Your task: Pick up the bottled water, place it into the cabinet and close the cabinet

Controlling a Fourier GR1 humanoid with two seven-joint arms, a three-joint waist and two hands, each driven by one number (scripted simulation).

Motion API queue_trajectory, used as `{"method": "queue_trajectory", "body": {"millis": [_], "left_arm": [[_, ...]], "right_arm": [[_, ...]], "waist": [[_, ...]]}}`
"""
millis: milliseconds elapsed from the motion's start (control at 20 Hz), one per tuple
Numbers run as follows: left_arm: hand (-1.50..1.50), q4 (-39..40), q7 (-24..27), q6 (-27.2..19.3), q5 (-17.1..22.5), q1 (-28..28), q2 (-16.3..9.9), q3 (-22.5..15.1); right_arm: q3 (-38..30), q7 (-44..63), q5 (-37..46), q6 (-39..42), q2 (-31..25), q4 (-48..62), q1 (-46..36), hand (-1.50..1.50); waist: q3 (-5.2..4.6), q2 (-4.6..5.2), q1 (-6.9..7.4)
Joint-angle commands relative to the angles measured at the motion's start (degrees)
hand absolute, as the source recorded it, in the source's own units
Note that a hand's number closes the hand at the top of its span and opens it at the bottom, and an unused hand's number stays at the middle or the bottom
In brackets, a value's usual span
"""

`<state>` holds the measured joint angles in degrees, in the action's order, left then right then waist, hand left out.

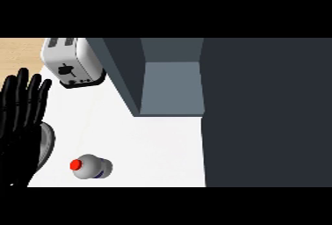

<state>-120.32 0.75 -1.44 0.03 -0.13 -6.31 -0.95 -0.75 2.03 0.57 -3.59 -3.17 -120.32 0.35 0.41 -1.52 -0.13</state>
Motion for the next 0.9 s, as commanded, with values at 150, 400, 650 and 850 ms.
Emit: {"method": "queue_trajectory", "body": {"millis": [150, 400, 650, 850], "left_arm": [[-1.50, -7.38, 3.44, 11.87, 11.33, 8.46, -4.39, 0.99], [-1.50, -9.90, -8.45, 16.02, 22.11, 16.84, -6.96, -0.54], [-1.50, -18.06, -10.62, 18.88, 28.92, 26.90, -9.28, 3.80], [-1.50, -20.36, -7.22, 23.13, 28.83, 33.80, -7.58, 5.51]], "right_arm": [[-2.32, -3.04, -5.66, 5.25, -2.50, -1.82, 1.40, -1.50], [5.02, 8.61, -10.37, 8.32, -1.61, -7.38, 10.33, -1.50], [5.51, 10.26, -12.94, 10.16, -2.50, -16.98, 20.43, -1.50], [6.69, 11.68, -13.12, 10.69, -1.98, -23.25, 25.16, -1.50]], "waist": [[-0.42, 1.37, 0.57], [-0.43, 1.08, 0.78], [-0.39, 1.17, 0.40], [-0.42, 1.19, 0.50]]}}
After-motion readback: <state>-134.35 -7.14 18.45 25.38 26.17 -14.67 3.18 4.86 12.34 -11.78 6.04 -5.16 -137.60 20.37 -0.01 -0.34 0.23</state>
